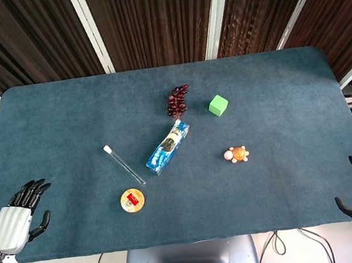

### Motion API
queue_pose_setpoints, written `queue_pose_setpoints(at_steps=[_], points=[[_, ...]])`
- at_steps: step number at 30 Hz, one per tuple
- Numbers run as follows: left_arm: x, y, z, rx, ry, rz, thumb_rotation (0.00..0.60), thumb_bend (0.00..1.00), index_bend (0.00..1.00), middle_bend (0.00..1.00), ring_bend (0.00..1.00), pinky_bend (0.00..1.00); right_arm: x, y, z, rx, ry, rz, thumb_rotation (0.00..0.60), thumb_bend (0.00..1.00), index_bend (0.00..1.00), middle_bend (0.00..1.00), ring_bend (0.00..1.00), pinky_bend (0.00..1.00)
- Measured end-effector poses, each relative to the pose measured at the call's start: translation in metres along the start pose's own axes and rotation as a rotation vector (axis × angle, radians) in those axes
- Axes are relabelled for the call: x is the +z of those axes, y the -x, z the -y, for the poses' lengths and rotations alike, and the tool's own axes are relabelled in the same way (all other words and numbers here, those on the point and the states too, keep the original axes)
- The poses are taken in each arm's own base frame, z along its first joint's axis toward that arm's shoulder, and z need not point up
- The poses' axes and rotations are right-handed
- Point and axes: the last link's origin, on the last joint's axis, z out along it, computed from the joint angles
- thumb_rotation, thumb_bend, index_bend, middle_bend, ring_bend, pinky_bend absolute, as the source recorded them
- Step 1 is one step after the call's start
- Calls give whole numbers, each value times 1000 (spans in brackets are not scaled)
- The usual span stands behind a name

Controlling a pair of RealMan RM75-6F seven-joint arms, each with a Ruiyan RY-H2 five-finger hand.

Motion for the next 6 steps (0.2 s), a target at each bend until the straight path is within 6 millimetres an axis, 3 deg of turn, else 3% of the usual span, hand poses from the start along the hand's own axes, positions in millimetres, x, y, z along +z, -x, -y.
queue_pose_setpoints(at_steps=[6], points=[[-1,1,0,4,2,6,600,470,138,47,40,236,0,2,0,1,-4,23,600,276,0,0,0,20]])
